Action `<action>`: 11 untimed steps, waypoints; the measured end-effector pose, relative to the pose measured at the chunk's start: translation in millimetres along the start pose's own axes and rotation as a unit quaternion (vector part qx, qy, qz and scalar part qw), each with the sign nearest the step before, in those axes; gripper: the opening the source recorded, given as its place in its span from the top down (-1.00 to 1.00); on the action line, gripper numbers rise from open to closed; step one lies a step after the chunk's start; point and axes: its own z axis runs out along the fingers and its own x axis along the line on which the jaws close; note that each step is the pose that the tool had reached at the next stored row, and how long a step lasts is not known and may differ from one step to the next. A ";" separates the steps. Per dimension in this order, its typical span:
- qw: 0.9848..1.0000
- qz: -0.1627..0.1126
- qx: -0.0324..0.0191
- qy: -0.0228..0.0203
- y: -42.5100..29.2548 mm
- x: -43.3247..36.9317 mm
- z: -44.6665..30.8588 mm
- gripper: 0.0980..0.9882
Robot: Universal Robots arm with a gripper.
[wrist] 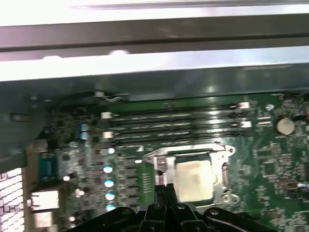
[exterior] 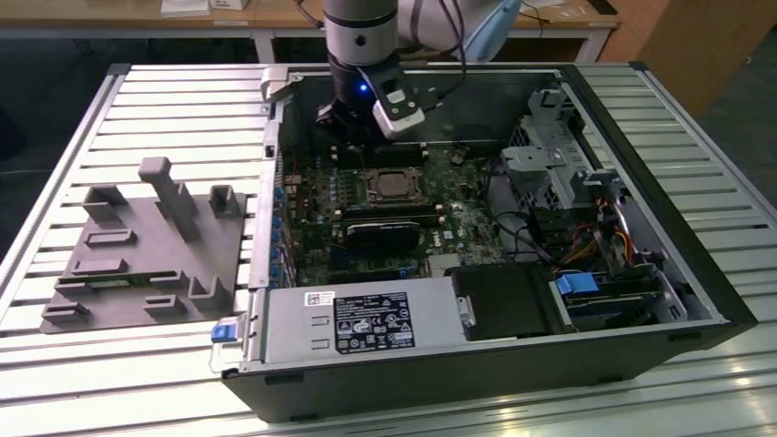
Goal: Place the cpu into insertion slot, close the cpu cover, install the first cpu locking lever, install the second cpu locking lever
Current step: 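Install the first cpu locking lever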
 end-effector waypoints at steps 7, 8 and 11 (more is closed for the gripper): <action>1.000 0.000 0.000 -0.002 -1.7 18.5 -1.3 0.99; 1.000 0.000 0.000 -0.002 -1.8 19.2 -1.3 0.99; 1.000 0.000 -0.004 -0.003 -1.9 20.8 -2.2 0.99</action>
